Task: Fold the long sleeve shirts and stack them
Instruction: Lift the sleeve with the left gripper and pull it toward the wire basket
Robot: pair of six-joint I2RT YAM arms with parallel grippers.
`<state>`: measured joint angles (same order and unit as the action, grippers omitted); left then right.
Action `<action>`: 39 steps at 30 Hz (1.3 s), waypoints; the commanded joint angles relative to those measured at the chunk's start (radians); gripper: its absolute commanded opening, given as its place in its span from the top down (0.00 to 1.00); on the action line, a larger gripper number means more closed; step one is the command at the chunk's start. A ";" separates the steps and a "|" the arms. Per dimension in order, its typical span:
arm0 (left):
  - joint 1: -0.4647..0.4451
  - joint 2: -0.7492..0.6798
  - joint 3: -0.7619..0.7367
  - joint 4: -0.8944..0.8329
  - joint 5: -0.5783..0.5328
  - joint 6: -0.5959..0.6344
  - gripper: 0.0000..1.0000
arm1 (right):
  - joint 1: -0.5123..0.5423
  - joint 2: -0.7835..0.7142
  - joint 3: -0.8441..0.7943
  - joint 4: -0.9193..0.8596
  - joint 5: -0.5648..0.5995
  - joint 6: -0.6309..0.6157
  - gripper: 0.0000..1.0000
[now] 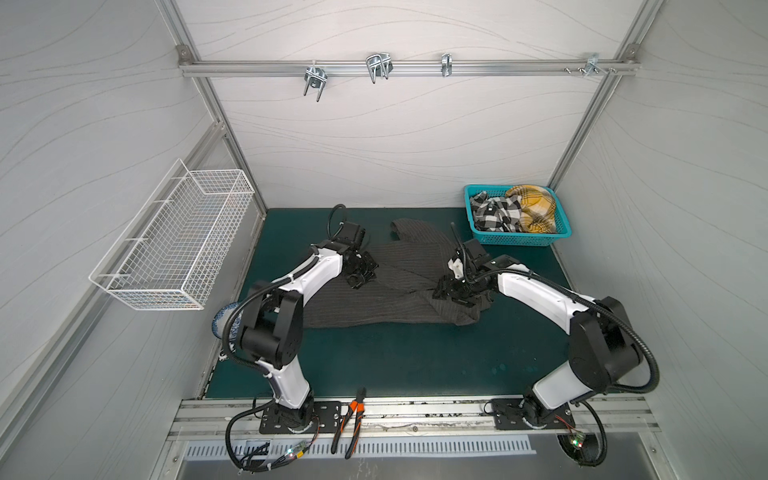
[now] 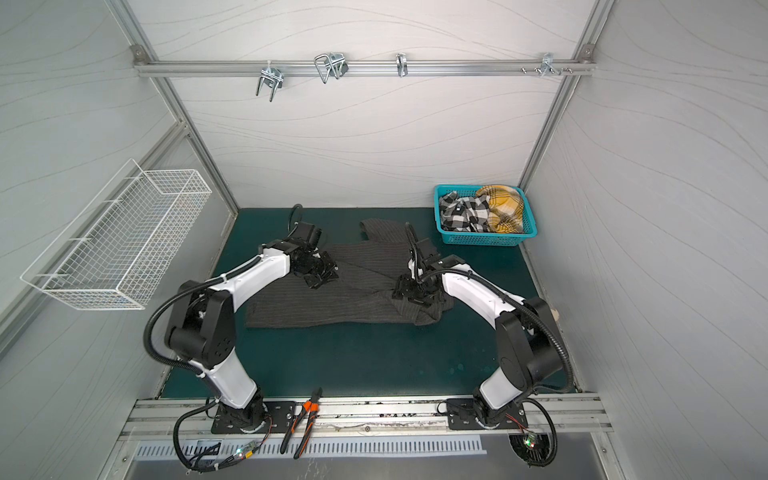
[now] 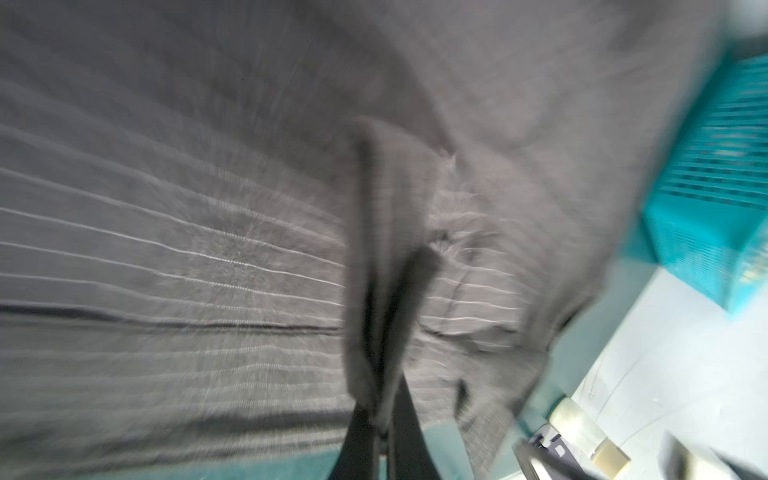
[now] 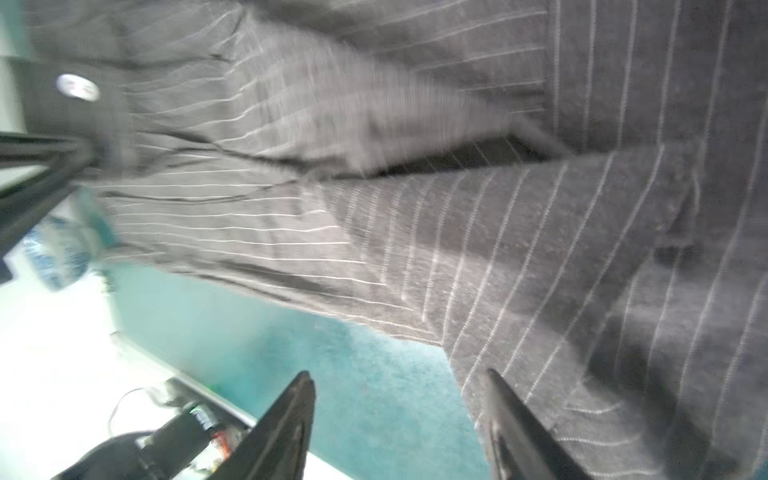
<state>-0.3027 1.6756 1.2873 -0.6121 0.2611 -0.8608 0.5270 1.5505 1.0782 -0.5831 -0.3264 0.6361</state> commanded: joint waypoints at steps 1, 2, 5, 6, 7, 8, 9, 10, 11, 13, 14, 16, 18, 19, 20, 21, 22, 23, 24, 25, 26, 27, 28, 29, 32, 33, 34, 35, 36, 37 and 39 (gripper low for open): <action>0.024 -0.143 0.084 -0.056 -0.139 0.146 1.00 | 0.018 -0.046 -0.022 0.105 -0.207 0.128 0.26; 0.037 -0.166 0.090 -0.046 -0.139 0.158 1.00 | 0.036 -0.050 -0.032 0.124 -0.225 0.151 0.23; 0.082 -0.221 0.086 -0.005 -0.103 0.161 1.00 | 0.088 -0.042 -0.089 0.205 -0.271 0.239 0.14; 0.094 -0.235 0.083 0.009 -0.091 0.158 1.00 | 0.092 -0.041 -0.113 0.228 -0.276 0.259 0.13; 0.108 -0.251 0.080 0.022 -0.078 0.153 1.00 | 0.088 -0.036 -0.140 0.257 -0.282 0.280 0.10; 0.118 -0.268 0.076 0.041 -0.071 0.151 1.00 | 0.075 -0.036 -0.163 0.282 -0.281 0.296 0.07; 0.125 -0.282 0.074 0.053 -0.069 0.148 1.00 | 0.064 -0.031 -0.176 0.292 -0.277 0.301 0.06; 0.130 -0.296 0.073 0.068 -0.068 0.146 1.00 | 0.048 -0.025 -0.183 0.296 -0.277 0.296 0.04; 0.132 -0.309 0.075 0.084 -0.066 0.147 1.00 | 0.030 -0.014 -0.184 0.296 -0.277 0.293 0.04; 0.134 -0.322 0.084 0.112 -0.059 0.150 1.00 | -0.001 -0.001 -0.191 0.303 -0.283 0.294 0.02; 0.136 -0.325 0.091 0.125 -0.045 0.149 1.00 | -0.020 0.005 -0.197 0.319 -0.293 0.304 0.01; 0.141 -0.332 0.105 0.142 -0.026 0.138 1.00 | -0.048 0.005 -0.207 0.344 -0.304 0.324 0.01; 0.152 -0.351 0.105 0.175 0.003 0.114 1.00 | -0.075 0.009 -0.208 0.358 -0.307 0.339 0.01; 0.158 -0.367 0.093 0.211 0.025 0.102 1.00 | -0.091 0.014 -0.207 0.368 -0.307 0.353 0.01; 0.163 -0.384 0.082 0.248 0.049 0.091 1.00 | -0.107 0.020 -0.212 0.383 -0.309 0.370 0.01; 0.166 -0.396 0.074 0.279 0.070 0.083 1.00 | -0.123 0.029 -0.214 0.402 -0.312 0.388 0.01; 0.170 -0.403 0.073 0.310 0.094 0.075 1.00 | -0.138 0.043 -0.215 0.419 -0.317 0.408 0.01; 0.171 -0.404 0.075 0.343 0.124 0.064 1.00 | -0.152 0.057 -0.211 0.432 -0.320 0.425 0.01; 0.173 -0.404 0.078 0.373 0.150 0.057 1.00 | -0.163 0.073 -0.206 0.445 -0.325 0.437 0.01; 0.175 -0.404 0.085 0.404 0.169 0.048 1.00 | -0.175 0.089 -0.203 0.461 -0.326 0.455 0.01; 0.178 -0.404 0.091 0.437 0.185 0.035 1.00 | -0.187 0.101 -0.203 0.487 -0.328 0.479 0.01; 0.179 -0.401 0.094 0.475 0.210 0.020 1.00 | -0.196 0.107 -0.206 0.506 -0.328 0.499 0.01; 0.181 -0.394 0.102 0.517 0.248 0.005 1.00 | -0.208 0.113 -0.214 0.538 -0.329 0.531 0.01; 0.181 -0.387 0.109 0.552 0.282 -0.007 1.00 | -0.219 0.117 -0.225 0.574 -0.330 0.564 0.01; 0.181 -0.370 0.112 0.630 0.350 -0.041 1.00 | -0.246 0.104 -0.264 0.671 -0.329 0.653 0.01; 0.181 -0.370 0.110 0.643 0.361 -0.043 1.00 | -0.253 0.096 -0.276 0.691 -0.325 0.672 0.01; 0.181 -0.370 0.106 0.652 0.366 -0.044 1.00 | -0.260 0.082 -0.289 0.704 -0.311 0.687 0.01; 0.181 -0.370 0.106 0.658 0.371 -0.043 1.00 | -0.270 0.068 -0.303 0.711 -0.296 0.701 0.01; 0.181 -0.370 0.104 0.667 0.380 -0.044 1.00 | -0.277 0.059 -0.313 0.723 -0.286 0.712 0.01; 0.181 -0.370 0.100 0.687 0.396 -0.048 1.00 | -0.286 0.055 -0.322 0.731 -0.277 0.722 0.01; 0.181 -0.369 0.091 0.736 0.420 -0.062 1.00 | -0.296 0.054 -0.331 0.744 -0.268 0.738 0.02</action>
<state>-0.1261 1.3045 1.3552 -0.0315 0.6079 -0.8951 0.2474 1.6333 0.7586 0.0921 -0.6250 1.2884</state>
